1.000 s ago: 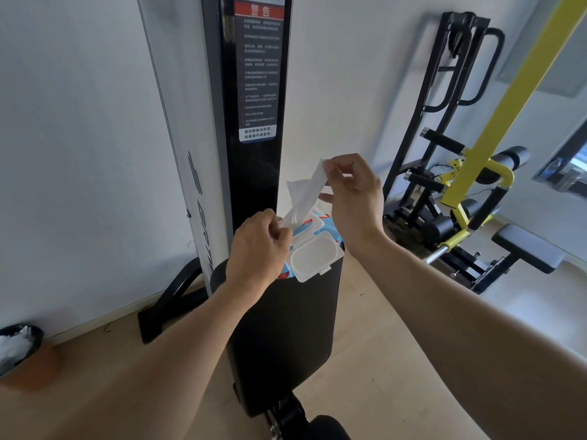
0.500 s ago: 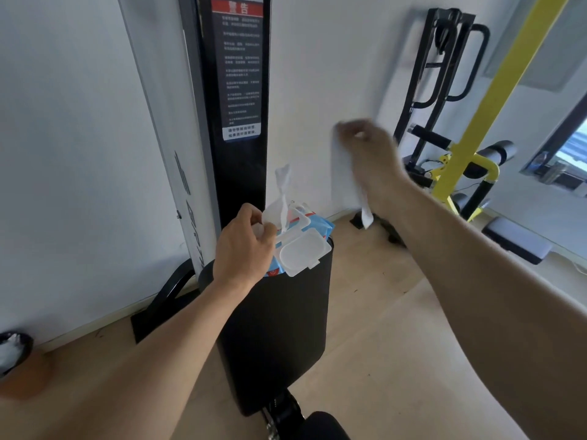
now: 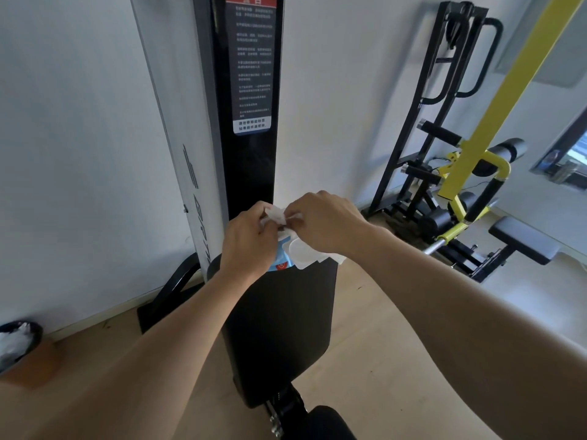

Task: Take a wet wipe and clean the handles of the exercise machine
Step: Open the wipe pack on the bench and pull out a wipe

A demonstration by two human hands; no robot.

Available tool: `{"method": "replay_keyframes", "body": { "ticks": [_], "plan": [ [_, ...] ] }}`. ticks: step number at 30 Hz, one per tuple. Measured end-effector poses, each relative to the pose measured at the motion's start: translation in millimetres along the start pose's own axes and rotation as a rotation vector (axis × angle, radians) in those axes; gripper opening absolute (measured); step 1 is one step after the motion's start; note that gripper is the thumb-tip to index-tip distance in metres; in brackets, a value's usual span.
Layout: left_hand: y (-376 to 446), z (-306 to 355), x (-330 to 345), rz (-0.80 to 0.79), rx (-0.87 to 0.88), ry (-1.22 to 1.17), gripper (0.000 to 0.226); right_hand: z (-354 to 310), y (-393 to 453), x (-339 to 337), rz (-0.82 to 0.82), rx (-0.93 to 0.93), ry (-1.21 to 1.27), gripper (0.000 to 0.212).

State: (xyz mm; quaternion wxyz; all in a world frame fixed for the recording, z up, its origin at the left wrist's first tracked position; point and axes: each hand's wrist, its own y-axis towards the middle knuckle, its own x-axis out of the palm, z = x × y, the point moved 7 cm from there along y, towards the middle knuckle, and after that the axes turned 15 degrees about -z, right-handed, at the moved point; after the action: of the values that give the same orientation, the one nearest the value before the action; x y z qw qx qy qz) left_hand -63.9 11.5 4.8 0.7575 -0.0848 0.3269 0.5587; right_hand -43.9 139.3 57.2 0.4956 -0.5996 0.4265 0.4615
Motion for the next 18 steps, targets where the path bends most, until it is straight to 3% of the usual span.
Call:
{"method": "replay_keyframes", "body": {
  "ticks": [4,6,11,14,18],
  "plan": [
    [-3,11,-3,0.025,0.021,0.015,0.060,-4,-6,4,-0.112,-0.077,0.054,0.032],
    [-4,13,-4,0.046,0.025,0.036,0.060,1,-11,0,-0.080,-0.099,0.164,0.024],
    [-6,6,-4,0.077,-0.042,0.049,0.055,35,-27,-22,0.096,-0.028,0.662,0.028],
    [-6,11,-5,0.069,-0.056,0.060,0.081,55,-37,-18,0.155,0.062,0.939,0.022],
    [-7,8,-7,0.043,-0.081,-0.099,0.071,65,-42,-1,0.107,0.048,1.361,0.023]
  ]
}}
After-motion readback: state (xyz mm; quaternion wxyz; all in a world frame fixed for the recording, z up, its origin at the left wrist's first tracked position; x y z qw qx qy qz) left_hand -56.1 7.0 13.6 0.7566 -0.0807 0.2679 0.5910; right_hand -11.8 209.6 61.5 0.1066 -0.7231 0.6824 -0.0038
